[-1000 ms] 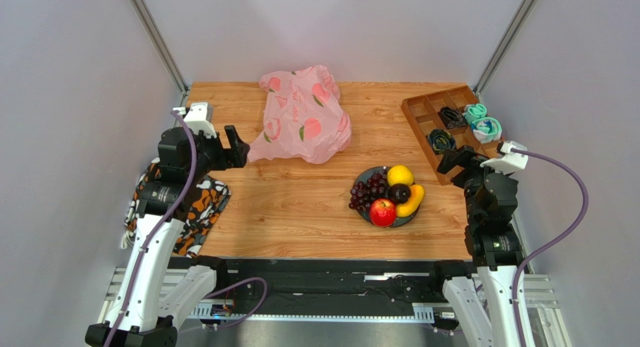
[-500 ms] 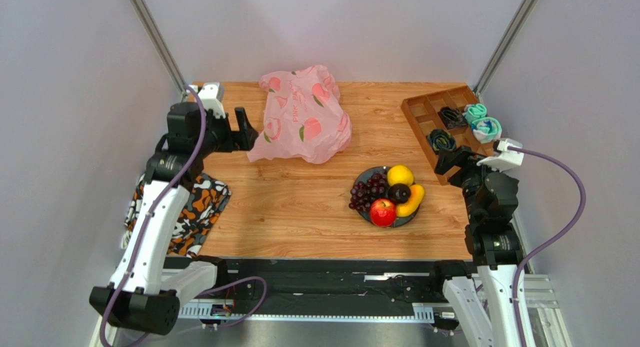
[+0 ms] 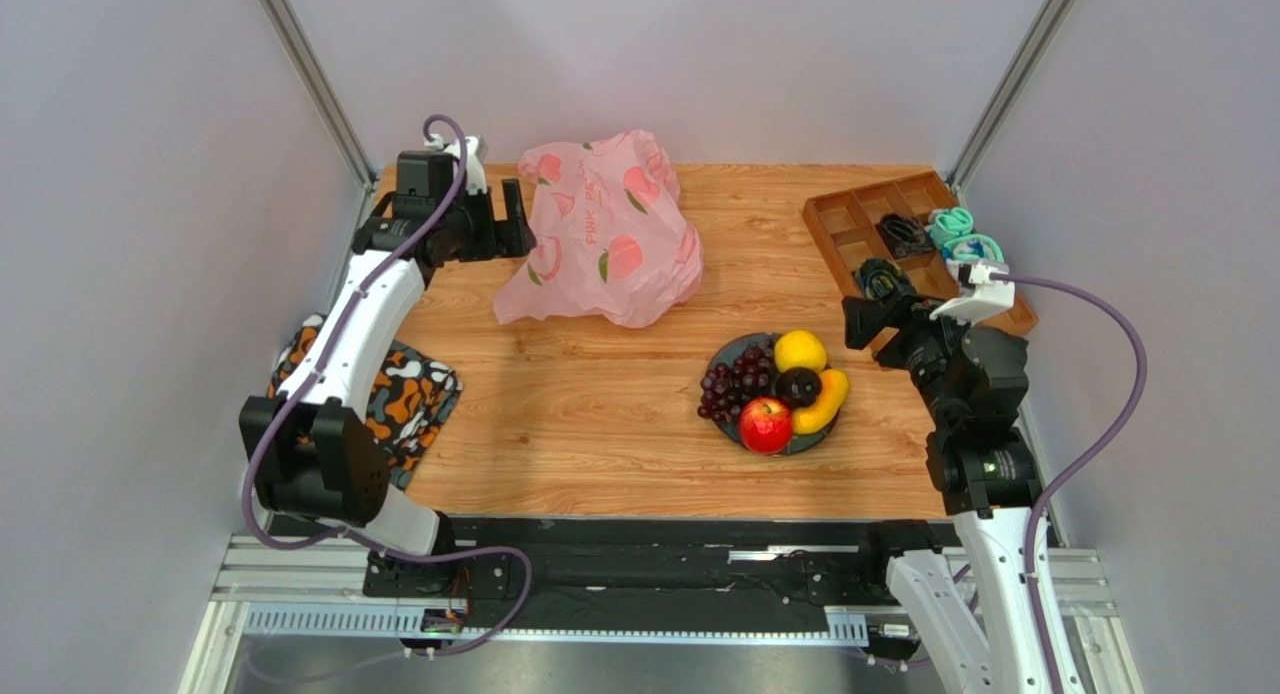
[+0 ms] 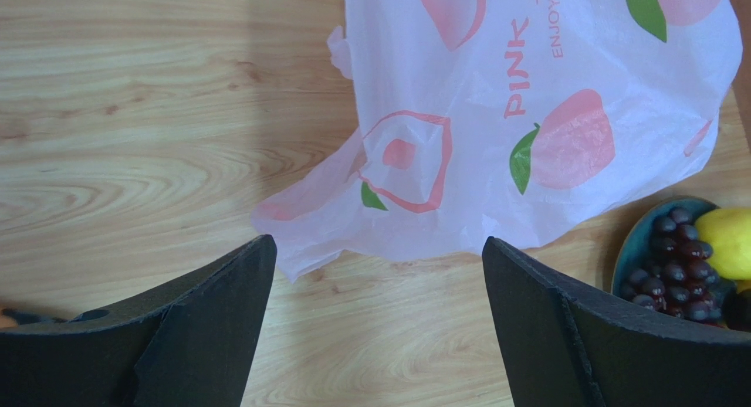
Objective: Place the fruits into the plastic bag
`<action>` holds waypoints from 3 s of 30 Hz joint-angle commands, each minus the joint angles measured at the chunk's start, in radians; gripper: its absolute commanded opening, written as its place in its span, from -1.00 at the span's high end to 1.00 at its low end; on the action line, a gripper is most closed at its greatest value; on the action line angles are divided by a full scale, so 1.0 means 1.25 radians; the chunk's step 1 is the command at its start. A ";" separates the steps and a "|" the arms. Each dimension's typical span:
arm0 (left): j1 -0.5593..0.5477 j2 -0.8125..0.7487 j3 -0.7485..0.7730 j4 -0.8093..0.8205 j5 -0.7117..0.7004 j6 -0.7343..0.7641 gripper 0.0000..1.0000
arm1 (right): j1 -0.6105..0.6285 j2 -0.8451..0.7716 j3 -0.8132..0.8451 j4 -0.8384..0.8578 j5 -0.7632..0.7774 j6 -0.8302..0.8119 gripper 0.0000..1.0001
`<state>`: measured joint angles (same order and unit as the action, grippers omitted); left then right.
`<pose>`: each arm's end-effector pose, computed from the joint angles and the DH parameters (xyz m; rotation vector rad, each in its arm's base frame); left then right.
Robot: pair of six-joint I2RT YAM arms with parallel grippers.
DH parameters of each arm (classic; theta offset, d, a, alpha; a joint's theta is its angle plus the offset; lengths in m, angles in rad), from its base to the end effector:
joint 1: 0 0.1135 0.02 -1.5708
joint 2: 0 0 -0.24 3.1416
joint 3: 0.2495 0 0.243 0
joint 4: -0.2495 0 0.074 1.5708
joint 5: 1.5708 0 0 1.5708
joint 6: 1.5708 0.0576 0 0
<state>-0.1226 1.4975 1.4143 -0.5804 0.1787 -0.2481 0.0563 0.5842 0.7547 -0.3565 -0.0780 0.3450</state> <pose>0.3412 -0.0524 0.3126 -0.0430 2.2518 -0.4003 0.1703 0.0141 0.3206 0.1978 1.7590 0.3601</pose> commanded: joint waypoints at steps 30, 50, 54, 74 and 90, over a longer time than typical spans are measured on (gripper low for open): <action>-0.158 0.078 -0.091 0.165 0.104 -0.184 1.00 | 0.335 0.269 0.088 0.035 0.108 0.021 -0.53; -0.230 -0.197 -0.095 0.037 -0.302 -0.019 -0.64 | 0.424 0.444 0.140 0.007 0.257 0.114 -0.65; -0.179 -0.216 -0.092 0.041 -0.272 -0.024 -0.64 | 0.419 0.555 0.167 0.026 0.303 0.112 -0.39; -0.156 -0.259 -0.079 0.029 -0.289 0.028 -0.64 | 0.220 1.051 0.768 -0.046 0.148 -0.035 -0.21; -0.144 -0.206 -0.065 0.012 -0.225 0.033 -0.67 | 0.459 0.947 0.561 -0.084 0.513 -0.063 -0.61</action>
<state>-0.3065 1.2316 1.2968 -0.5655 -0.1085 -0.2325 0.6544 1.7023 1.4105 -0.3779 0.3538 0.2428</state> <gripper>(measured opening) 0.833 0.799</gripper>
